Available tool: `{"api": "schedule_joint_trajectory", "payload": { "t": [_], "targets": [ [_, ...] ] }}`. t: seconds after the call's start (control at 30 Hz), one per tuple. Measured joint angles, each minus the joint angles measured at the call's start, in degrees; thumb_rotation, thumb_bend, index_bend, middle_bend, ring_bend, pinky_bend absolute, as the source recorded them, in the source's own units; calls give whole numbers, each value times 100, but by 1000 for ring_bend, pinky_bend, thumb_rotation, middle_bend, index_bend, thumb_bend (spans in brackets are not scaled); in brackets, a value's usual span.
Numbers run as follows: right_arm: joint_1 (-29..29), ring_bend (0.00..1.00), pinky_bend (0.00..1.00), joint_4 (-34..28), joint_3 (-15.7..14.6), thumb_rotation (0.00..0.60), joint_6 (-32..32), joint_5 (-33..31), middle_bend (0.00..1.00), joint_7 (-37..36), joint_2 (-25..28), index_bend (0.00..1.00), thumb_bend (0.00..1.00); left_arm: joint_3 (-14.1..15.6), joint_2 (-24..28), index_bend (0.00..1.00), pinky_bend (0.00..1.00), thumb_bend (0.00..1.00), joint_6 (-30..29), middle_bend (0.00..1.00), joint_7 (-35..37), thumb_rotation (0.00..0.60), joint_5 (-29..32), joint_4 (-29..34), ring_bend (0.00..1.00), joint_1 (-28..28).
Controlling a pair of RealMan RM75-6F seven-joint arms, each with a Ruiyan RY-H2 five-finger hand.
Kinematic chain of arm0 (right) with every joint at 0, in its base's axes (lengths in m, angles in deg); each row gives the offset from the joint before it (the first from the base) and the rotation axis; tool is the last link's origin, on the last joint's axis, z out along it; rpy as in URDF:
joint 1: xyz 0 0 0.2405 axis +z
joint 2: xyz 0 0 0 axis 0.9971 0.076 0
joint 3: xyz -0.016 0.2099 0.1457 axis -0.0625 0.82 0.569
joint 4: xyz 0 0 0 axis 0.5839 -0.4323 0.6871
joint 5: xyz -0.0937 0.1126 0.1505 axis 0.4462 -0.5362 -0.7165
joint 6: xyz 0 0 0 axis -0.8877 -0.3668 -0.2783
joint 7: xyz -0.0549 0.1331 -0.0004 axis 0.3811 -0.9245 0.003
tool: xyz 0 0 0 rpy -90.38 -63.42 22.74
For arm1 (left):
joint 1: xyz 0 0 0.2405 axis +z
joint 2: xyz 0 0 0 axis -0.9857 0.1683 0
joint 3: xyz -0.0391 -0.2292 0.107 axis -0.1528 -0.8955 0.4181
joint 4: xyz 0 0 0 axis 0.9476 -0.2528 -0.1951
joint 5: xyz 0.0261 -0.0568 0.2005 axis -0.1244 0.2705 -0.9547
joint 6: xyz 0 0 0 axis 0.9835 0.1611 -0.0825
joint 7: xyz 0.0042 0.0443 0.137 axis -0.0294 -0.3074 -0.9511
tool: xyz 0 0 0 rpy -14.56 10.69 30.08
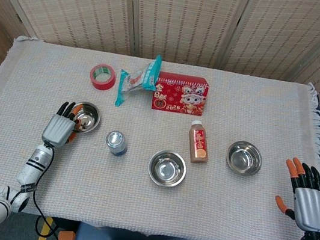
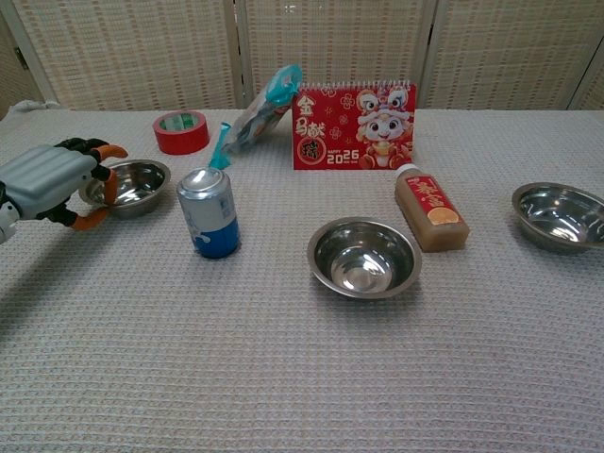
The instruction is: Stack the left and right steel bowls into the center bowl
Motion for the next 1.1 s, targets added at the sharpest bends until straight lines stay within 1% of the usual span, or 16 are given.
{"api": "schedule_joint_trajectory", "payload": {
  "t": [0.1, 0.27, 0.47, 0.63, 0.73, 0.83, 0.93, 1.03, 1.1],
  "targets": [
    [-7, 0, 0, -7, 0, 600, -16, 4, 0, -4, 7, 0, 154, 25, -230, 685, 103, 429, -148, 156, 130, 600, -25, -417, 0, -81],
    [-27, 0, 0, -26, -2, 600, -63, 24, 0, -25, 21, 0, 154, 13, -531, 715, 103, 433, -452, 153, 226, 600, 9, -936, 0, -168],
    [-39, 0, 0, -54, -41, 600, -77, 103, 0, -74, 57, 0, 154, -102, -589, 736, 103, 433, -996, 161, 278, 600, 142, -1059, 7, -154],
    [-72, 0, 0, -106, -96, 600, -161, 244, 0, -130, 98, 0, 154, -184, -477, 734, 102, 432, -1588, 160, 264, 600, 213, -914, 8, -100],
    [-91, 0, 0, -132, -134, 600, -206, 340, 0, -171, 123, 0, 154, -202, -368, 730, 101, 434, -1995, 161, 209, 600, 205, -568, 8, -52],
    [-99, 0, 0, -155, -181, 600, -226, 441, 0, -217, 148, 0, 154, -187, -244, 721, 100, 433, -2333, 159, 35, 600, 145, 9, 8, -12],
    [-110, 0, 0, -172, -216, 600, -258, 526, 0, -305, 188, 0, 154, -126, -79, 712, 100, 433, -2572, 159, -273, 600, 28, 852, 8, 22],
    [-132, 0, 0, -182, -224, 600, -322, 567, 0, -411, 235, 0, 152, -25, 118, 710, 98, 434, -2684, 158, -722, 600, -120, 1930, 8, 44],
    [-146, 0, 0, -187, -234, 600, -358, 595, 0, -476, 269, 0, 140, 59, 256, 710, 97, 440, -2697, 159, -1134, 600, -243, 2753, 11, 44]
  ]
}}
